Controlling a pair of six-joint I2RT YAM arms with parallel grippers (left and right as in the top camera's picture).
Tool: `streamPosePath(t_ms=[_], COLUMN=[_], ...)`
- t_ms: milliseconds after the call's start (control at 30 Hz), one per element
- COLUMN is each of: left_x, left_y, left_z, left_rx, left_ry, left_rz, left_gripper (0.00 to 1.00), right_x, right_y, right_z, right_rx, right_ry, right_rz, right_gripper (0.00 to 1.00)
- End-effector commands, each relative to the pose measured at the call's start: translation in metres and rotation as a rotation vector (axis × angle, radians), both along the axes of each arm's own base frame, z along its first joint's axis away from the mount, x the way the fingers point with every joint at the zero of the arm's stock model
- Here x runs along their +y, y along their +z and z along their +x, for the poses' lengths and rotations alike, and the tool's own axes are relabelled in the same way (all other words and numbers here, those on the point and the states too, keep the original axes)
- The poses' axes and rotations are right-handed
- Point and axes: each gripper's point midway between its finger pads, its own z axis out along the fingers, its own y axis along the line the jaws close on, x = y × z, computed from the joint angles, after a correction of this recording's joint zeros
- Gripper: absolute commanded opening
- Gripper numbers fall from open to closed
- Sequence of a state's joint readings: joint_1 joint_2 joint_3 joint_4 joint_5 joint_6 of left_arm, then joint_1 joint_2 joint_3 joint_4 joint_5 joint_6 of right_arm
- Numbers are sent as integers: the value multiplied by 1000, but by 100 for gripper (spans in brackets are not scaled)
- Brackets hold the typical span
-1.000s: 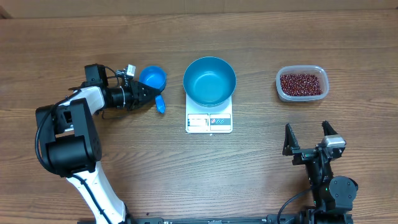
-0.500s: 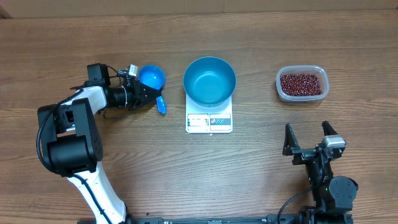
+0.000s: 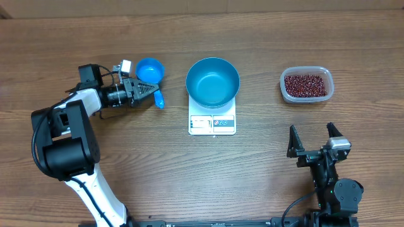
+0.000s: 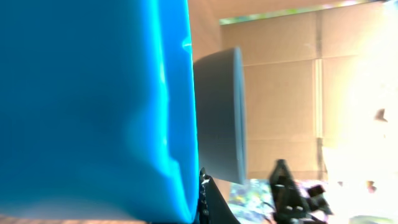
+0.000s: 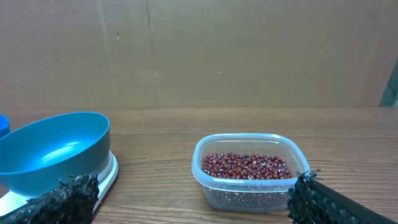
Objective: Scoop item into bowl and weigh 150g on scale
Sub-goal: 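Lift the blue scoop with the left gripper toward the scale, then bring the scoop above the bowl and move the right gripper to it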
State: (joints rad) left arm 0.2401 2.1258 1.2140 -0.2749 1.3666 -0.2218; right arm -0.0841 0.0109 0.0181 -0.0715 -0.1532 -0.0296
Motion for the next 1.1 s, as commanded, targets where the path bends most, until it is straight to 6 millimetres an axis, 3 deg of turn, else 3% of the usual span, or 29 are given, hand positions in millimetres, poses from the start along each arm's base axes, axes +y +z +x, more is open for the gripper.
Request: streamPosePath(t_ms=[0,267,533,667,800,1033,1067], left_x=[2,2,1,-6,-18,-47,-50], left_y=[24,46,135,179,187,166,164], left_z=[-9,-10,-15,-28,-34,-35,-34], left_rx=[-28,23,-120,-240,-245,-167,-162], left_ry=[-43,-53,-3,5,-22,-75,-77], left_rz=[-154,-213,-80,-22,-25,-23,-17], left_gripper=[4,4,4,4,4,4,4], right_x=[1,1,1,1,1,0,-3], right_y=[-2,-2,-2,-2,-2,-1,6], right_z=[0,0,0,0,0,0,0], right_rx=[-3,-3,-3,-3,-3,-6,-35], right_ry=[1,1,1,1,2,0,-18], right_rz=[-5,-5,-5,-5,-5,-7,-12], right_gripper=[100,100,100,100,100,100,100])
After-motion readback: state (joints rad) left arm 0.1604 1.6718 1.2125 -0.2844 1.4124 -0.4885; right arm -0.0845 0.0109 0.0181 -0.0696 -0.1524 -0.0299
